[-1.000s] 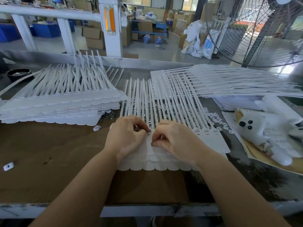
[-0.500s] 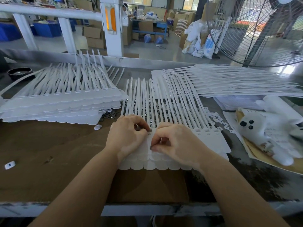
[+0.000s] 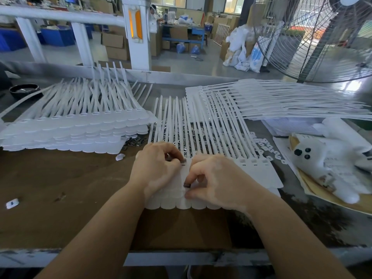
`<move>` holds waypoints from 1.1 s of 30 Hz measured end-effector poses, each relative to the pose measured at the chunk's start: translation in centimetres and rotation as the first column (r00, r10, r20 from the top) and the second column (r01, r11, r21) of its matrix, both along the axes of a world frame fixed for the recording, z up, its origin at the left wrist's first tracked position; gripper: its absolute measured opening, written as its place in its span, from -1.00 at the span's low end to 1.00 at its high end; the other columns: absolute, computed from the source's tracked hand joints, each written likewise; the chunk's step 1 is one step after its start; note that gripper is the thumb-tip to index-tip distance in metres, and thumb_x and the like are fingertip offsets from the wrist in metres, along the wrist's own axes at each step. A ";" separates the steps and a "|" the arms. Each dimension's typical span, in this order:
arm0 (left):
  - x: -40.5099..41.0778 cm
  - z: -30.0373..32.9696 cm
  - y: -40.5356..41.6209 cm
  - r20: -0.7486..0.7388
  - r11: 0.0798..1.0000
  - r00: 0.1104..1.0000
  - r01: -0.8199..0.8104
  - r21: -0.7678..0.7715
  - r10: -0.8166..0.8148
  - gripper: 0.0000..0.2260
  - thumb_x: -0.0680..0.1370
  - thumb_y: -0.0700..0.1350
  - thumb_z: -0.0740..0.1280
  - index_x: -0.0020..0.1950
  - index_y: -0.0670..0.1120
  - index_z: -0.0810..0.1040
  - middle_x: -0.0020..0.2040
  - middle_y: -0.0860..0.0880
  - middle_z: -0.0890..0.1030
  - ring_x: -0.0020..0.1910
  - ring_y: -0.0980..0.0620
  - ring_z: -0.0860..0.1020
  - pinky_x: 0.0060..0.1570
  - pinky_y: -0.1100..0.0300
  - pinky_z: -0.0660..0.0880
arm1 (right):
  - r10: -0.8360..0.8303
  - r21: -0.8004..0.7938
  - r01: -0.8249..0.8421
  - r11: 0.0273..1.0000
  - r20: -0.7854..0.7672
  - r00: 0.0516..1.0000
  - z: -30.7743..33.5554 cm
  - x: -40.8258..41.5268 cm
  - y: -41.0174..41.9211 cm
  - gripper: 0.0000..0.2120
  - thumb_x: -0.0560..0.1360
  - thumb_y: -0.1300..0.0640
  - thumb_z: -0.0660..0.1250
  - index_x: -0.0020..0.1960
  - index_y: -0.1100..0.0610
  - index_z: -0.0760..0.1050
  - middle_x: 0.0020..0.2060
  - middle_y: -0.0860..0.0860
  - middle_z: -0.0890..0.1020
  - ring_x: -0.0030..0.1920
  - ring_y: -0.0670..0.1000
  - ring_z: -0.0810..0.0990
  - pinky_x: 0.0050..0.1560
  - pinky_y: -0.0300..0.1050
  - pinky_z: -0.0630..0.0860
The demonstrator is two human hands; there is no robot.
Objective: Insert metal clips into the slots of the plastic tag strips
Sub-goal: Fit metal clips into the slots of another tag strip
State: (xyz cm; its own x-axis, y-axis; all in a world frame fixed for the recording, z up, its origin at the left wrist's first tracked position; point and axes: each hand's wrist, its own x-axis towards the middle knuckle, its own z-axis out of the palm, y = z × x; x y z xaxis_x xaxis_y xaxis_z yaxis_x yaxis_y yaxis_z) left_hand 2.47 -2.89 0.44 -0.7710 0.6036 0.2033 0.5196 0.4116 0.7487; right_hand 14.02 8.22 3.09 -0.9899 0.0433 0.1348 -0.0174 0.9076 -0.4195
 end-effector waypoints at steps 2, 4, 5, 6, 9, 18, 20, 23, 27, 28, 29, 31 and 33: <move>0.0 0.0 0.0 0.006 1.000 1.000 -0.002 0.006 0.002 -0.78 0.41 -0.17 0.33 -0.34 0.15 0.54 -0.23 0.16 0.58 -0.08 0.07 0.51 0.08 -0.09 0.44 | 0.003 0.002 -0.003 1.000 0.014 1.000 0.1 0.1 -0.1 -0.88 0.34 0.03 0.49 -0.17 0.04 0.64 -0.18 -0.12 0.54 -0.18 -0.14 0.49 -0.06 -0.15 0.47; 0.0 -0.1 0.0 0.010 1.000 1.000 -0.004 0.010 0.004 -0.78 0.40 -0.17 0.33 -0.34 0.14 0.54 -0.23 0.16 0.58 -0.07 0.06 0.51 0.08 -0.09 0.44 | 0.007 0.002 -0.008 1.000 0.025 1.000 0.1 0.1 -0.3 -0.91 0.35 0.06 0.48 -0.17 0.05 0.64 -0.16 -0.12 0.55 -0.16 -0.14 0.50 -0.04 -0.14 0.48; 0.0 0.0 0.0 0.009 1.000 1.000 -0.005 0.010 0.005 -0.78 0.40 -0.17 0.33 -0.35 0.14 0.54 -0.23 0.16 0.57 -0.07 0.06 0.51 0.09 -0.10 0.43 | 0.012 0.003 -0.012 1.000 0.029 0.999 0.1 0.1 -0.4 -0.92 0.36 0.07 0.47 -0.17 0.05 0.64 -0.15 -0.11 0.56 -0.14 -0.13 0.51 -0.03 -0.12 0.48; 0.0 -0.1 0.0 0.008 1.000 1.000 -0.006 0.010 0.006 -0.78 0.40 -0.17 0.33 -0.35 0.15 0.53 -0.23 0.16 0.57 -0.07 0.06 0.51 0.09 -0.10 0.43 | 0.019 0.009 -0.019 1.000 0.031 0.999 0.1 0.1 -0.5 -0.94 0.37 0.08 0.46 -0.17 0.05 0.64 -0.14 -0.11 0.56 -0.13 -0.12 0.51 -0.02 -0.10 0.48; 0.0 0.0 0.1 0.007 1.000 1.000 -0.003 0.006 0.002 -0.78 0.41 -0.17 0.33 -0.35 0.14 0.54 -0.21 0.16 0.58 -0.06 0.07 0.51 0.09 -0.08 0.43 | 0.046 0.057 -0.048 0.997 0.027 0.999 0.0 0.3 -0.7 -0.97 0.40 0.11 0.41 -0.19 0.05 0.62 -0.14 -0.09 0.57 -0.10 -0.10 0.50 0.01 -0.07 0.47; -0.1 -0.2 0.0 -0.003 1.000 1.000 -0.006 0.001 0.006 -0.77 0.40 -0.19 0.32 -0.34 0.13 0.55 -0.21 0.17 0.60 -0.08 0.09 0.53 0.07 -0.05 0.45 | 0.061 0.130 -0.067 0.989 0.050 0.997 0.3 0.4 -1.2 -0.96 0.45 0.12 0.32 -0.18 0.04 0.52 -0.11 -0.05 0.54 -0.09 -0.06 0.48 0.01 -0.08 0.46; -0.2 -0.2 0.0 -0.004 1.000 1.000 -0.007 -0.003 0.007 -0.77 0.40 -0.19 0.32 -0.34 0.14 0.55 -0.22 0.17 0.60 -0.08 0.09 0.52 0.07 -0.04 0.45 | 0.061 0.144 -0.070 0.987 0.063 0.996 0.3 0.4 -1.2 -0.96 0.45 0.11 0.31 -0.18 0.04 0.49 -0.11 -0.06 0.52 -0.09 -0.07 0.46 0.01 -0.09 0.45; -0.3 -0.3 0.1 -0.003 1.000 1.000 0.002 -0.015 -0.002 -0.79 0.41 -0.18 0.32 -0.32 0.14 0.55 -0.21 0.17 0.59 -0.04 0.08 0.51 0.08 -0.05 0.45 | 0.061 0.157 -0.073 0.985 0.080 0.995 0.4 0.4 -1.2 -0.94 0.47 0.09 0.29 -0.13 0.07 0.48 -0.10 -0.05 0.51 -0.08 -0.07 0.45 0.01 -0.10 0.45; -0.3 -0.3 0.1 0.004 1.000 1.000 -0.001 -0.008 0.001 -0.81 0.40 -0.17 0.33 -0.31 0.13 0.57 -0.21 0.17 0.59 -0.05 0.07 0.52 0.08 -0.06 0.45 | 0.057 0.187 -0.062 0.980 0.031 0.998 0.4 0.5 -1.1 -0.93 0.52 0.11 0.21 -0.13 0.08 0.42 -0.13 -0.08 0.46 -0.13 -0.13 0.37 -0.05 -0.23 0.39; -0.3 -0.3 0.1 0.006 1.000 1.000 0.000 -0.008 0.000 -0.81 0.41 -0.17 0.33 -0.30 0.12 0.57 -0.21 0.17 0.59 -0.05 0.07 0.52 0.08 -0.06 0.45 | 0.056 0.199 -0.059 0.978 0.019 0.998 0.3 0.6 -1.2 -0.92 0.53 0.11 0.20 -0.14 0.06 0.38 -0.15 -0.09 0.43 -0.16 -0.14 0.34 -0.08 -0.28 0.34; -0.3 -0.3 0.1 0.007 1.000 1.000 0.000 -0.007 0.000 -0.81 0.41 -0.17 0.32 -0.30 0.12 0.57 -0.22 0.17 0.59 -0.05 0.06 0.52 0.08 -0.06 0.45 | 0.049 0.201 -0.049 0.978 0.007 0.999 0.3 0.6 -1.2 -0.90 0.55 0.11 0.18 -0.15 0.04 0.34 -0.17 -0.11 0.41 -0.19 -0.15 0.33 -0.12 -0.30 0.31; -0.2 -0.3 0.1 0.010 1.000 1.000 -0.003 -0.004 0.003 -0.80 0.40 -0.17 0.32 -0.31 0.13 0.56 -0.23 0.17 0.58 -0.05 0.05 0.51 0.09 -0.08 0.44 | 0.000 0.137 0.003 0.991 -0.025 1.000 0.2 0.6 -1.1 -0.89 0.57 0.11 0.17 -0.14 0.04 0.33 -0.21 -0.11 0.43 -0.28 -0.15 0.35 -0.19 -0.33 0.30; -0.2 -0.3 0.1 0.016 1.000 1.000 -0.006 -0.004 0.006 -0.82 0.40 -0.17 0.33 -0.31 0.12 0.57 -0.23 0.16 0.58 -0.06 0.04 0.50 0.10 -0.08 0.43 | -0.080 -0.029 0.078 0.997 -0.079 0.994 0.2 0.6 -0.5 -0.90 0.57 0.14 0.18 -0.13 0.09 0.37 -0.26 -0.06 0.53 -0.34 -0.14 0.46 -0.27 -0.30 0.40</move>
State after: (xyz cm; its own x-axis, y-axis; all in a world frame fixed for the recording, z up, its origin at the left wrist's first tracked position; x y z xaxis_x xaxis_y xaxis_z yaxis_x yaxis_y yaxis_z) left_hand 2.24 -2.74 0.15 -0.7778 0.5994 0.1890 0.5053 0.4176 0.7552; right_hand 14.61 7.67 3.28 -0.9693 0.1254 0.2117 0.0193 0.8965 -0.4427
